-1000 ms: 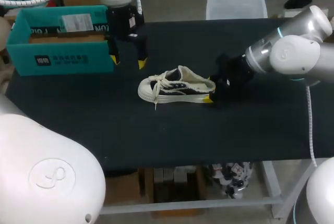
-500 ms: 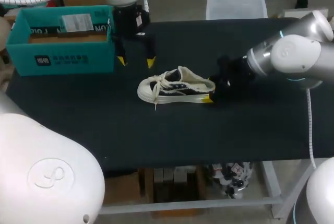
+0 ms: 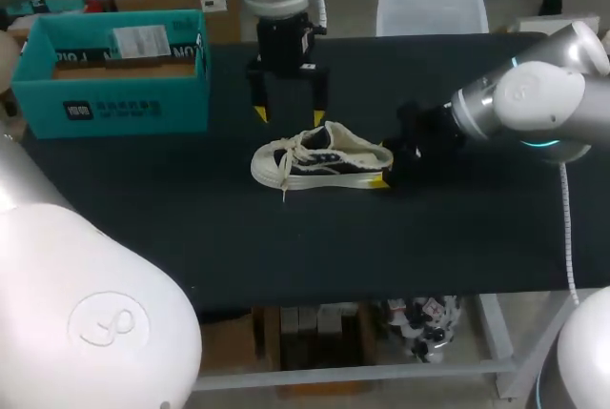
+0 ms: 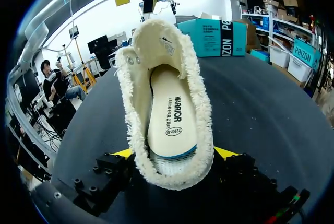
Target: Open the shoe tongue, take the insole out of the shoe, put the insole back into the shoe, and pack the shoe into the shoebox
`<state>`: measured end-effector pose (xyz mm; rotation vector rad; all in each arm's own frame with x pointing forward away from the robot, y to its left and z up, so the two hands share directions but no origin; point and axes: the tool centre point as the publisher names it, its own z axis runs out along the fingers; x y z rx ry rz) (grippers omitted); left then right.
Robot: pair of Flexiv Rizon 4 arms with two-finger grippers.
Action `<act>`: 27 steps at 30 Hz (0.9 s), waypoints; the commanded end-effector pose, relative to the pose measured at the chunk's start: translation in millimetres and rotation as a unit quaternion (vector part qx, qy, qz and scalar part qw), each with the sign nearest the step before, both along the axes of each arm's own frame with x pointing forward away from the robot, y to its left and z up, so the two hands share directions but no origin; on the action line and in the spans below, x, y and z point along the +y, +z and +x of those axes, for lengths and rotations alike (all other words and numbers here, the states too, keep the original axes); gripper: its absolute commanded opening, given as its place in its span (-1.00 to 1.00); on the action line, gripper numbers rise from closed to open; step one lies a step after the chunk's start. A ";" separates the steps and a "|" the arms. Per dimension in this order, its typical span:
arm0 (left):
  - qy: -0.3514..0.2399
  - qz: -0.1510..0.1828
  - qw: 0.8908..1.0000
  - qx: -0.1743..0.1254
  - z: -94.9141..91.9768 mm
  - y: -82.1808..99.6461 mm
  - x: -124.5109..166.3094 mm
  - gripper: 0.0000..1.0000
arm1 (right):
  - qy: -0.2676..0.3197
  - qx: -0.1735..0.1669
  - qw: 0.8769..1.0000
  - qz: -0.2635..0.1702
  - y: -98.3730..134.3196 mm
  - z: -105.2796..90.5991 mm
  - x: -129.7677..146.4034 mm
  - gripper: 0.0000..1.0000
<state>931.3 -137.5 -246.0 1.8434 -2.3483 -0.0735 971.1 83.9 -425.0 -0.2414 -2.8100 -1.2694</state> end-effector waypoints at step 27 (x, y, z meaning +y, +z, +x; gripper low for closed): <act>0.021 0.082 0.996 0.032 47.1 -48.0 -49.1 -0.04 | 0.000 0.000 1.000 0.001 -3.7 -1.5 0.6 -1.00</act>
